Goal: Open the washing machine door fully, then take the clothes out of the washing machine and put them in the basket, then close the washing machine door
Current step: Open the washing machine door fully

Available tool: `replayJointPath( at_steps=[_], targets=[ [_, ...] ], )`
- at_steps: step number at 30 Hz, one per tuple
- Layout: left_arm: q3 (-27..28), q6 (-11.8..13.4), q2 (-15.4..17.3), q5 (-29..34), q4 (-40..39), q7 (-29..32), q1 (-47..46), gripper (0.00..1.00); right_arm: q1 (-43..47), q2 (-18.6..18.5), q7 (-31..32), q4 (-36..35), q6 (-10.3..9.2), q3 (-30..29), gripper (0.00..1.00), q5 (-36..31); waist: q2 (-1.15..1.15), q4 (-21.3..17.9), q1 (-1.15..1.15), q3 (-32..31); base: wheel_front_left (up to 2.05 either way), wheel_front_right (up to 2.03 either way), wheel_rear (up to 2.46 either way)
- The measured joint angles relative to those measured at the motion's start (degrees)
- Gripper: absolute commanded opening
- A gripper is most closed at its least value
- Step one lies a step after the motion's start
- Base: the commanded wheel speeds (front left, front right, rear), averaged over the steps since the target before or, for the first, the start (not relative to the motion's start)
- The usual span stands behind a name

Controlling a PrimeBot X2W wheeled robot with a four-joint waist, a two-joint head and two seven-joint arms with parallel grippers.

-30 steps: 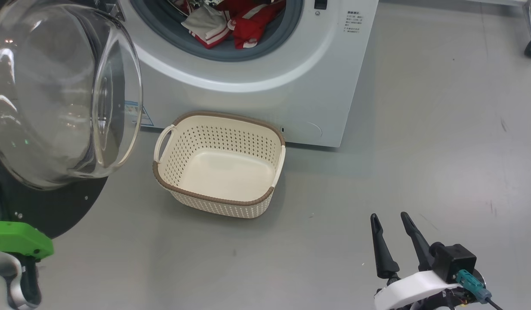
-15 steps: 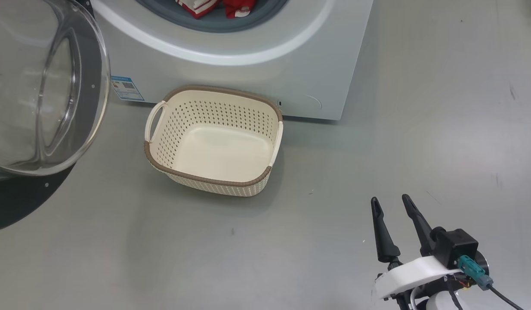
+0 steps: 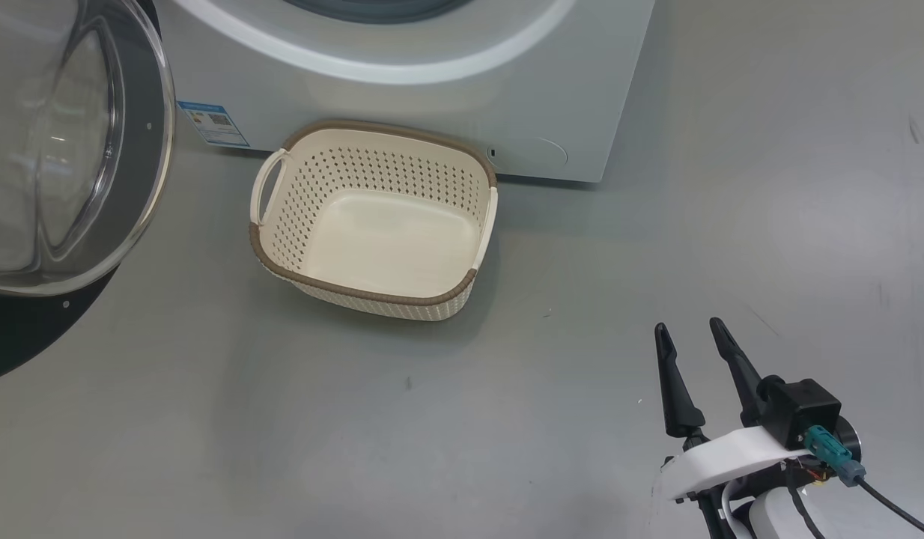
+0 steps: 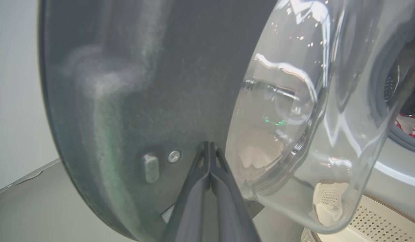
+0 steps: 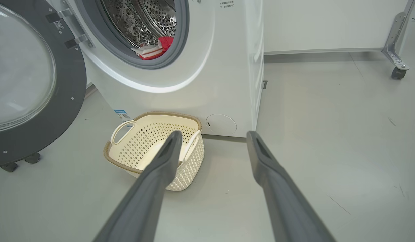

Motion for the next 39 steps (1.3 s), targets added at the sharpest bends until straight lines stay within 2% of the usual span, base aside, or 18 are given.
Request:
replayJointPath(
  at_steps=[15, 25, 34, 39],
  targets=[
    [-4.8, -2.0, -1.2, 3.3, 2.5, -2.0, 0.5, 0.00, 0.0, 0.4, 0.0, 2.9, 0.57, -0.5, 1.00, 0.2, 0.00, 0.1, 0.00, -5.4, 0.00, 0.00, 0.00],
    [-9.9, -4.0, -2.6, 6.8, 2.9, -2.5, 5.1, 0.00, 0.7, 1.0, 0.0, 4.5, 1.02, -1.2, 1.00, 1.7, 0.00, -0.8, 0.00, -11.6, 0.00, 0.00, 0.00],
    [-12.1, -5.6, -4.2, 7.2, 0.6, -4.0, 10.1, 0.00, 2.4, 1.3, 0.0, 4.2, 1.02, -1.7, 1.00, 2.1, 0.00, -3.6, 0.00, -16.3, 0.00, 0.00, 0.00],
    [-13.4, -7.3, -6.6, 7.1, -2.3, -5.0, 11.5, 0.00, 2.7, 1.3, 0.0, 3.4, 0.99, -2.7, 1.00, 2.1, 0.00, -5.9, 0.00, -17.6, 0.00, 0.00, 0.00]
  ],
)
